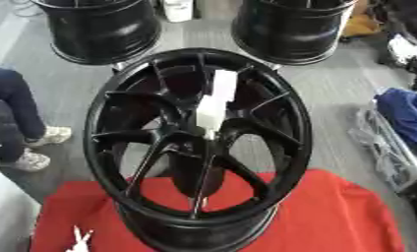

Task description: Pull the pin out of the wheel hub.

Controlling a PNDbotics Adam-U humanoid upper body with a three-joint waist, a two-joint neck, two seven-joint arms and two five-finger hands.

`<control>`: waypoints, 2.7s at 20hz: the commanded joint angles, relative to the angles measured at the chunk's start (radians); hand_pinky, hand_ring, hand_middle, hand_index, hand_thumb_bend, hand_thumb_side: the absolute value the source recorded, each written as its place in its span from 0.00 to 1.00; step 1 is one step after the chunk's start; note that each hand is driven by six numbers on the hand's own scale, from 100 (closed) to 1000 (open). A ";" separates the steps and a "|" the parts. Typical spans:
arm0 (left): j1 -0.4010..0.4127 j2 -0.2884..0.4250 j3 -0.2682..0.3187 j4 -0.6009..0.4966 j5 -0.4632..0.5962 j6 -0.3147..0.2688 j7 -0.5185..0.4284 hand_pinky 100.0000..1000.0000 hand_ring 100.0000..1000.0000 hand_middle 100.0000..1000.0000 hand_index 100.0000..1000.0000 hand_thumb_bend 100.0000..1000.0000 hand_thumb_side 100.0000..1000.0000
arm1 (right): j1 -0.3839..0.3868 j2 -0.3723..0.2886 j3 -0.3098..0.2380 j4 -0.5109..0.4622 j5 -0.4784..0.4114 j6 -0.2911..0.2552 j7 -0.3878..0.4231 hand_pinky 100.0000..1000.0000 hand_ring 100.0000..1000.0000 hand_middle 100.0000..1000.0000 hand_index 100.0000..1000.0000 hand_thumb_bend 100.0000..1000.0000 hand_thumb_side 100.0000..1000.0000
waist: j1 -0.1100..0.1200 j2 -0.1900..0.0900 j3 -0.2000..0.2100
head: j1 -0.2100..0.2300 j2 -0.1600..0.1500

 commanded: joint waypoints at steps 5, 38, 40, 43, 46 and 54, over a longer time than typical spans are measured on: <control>-0.004 0.033 -0.005 -0.020 -0.006 0.000 -0.011 0.59 0.60 0.61 0.71 0.49 0.69 | -0.177 -0.016 0.108 0.049 -0.018 0.017 0.200 0.81 0.88 1.00 0.96 0.00 0.12 | -0.006 -0.016 0.005 | -0.013 -0.002; 0.007 0.028 -0.007 0.012 -0.011 -0.002 -0.035 0.59 0.59 0.61 0.71 0.48 0.70 | -0.503 0.481 0.239 0.471 0.449 -0.130 0.631 0.84 0.86 1.00 0.97 0.00 0.47 | 0.014 -0.019 0.012 | -0.061 -0.002; 0.007 0.027 -0.006 0.014 -0.011 -0.002 -0.035 0.59 0.59 0.61 0.71 0.48 0.70 | -0.502 0.495 0.238 0.493 0.458 -0.134 0.631 0.84 0.86 1.00 0.97 0.00 0.50 | 0.015 -0.019 0.014 | -0.063 -0.002; 0.006 0.026 -0.006 0.015 -0.011 -0.002 -0.035 0.59 0.59 0.61 0.71 0.47 0.70 | -0.499 0.513 0.236 0.524 0.468 -0.141 0.631 0.84 0.86 1.00 0.97 0.00 0.55 | 0.015 -0.018 0.017 | -0.065 -0.002; 0.006 0.025 -0.006 0.016 -0.011 -0.001 -0.036 0.59 0.59 0.61 0.71 0.47 0.70 | -0.495 0.524 0.238 0.545 0.480 -0.147 0.633 0.84 0.86 1.00 0.97 0.00 0.58 | 0.014 -0.018 0.018 | -0.067 -0.002; 0.006 0.024 -0.005 0.017 -0.012 0.000 -0.036 0.59 0.59 0.61 0.71 0.47 0.70 | -0.488 0.541 0.240 0.575 0.495 -0.156 0.639 0.84 0.86 1.00 0.97 0.00 0.63 | 0.013 -0.019 0.020 | -0.068 -0.002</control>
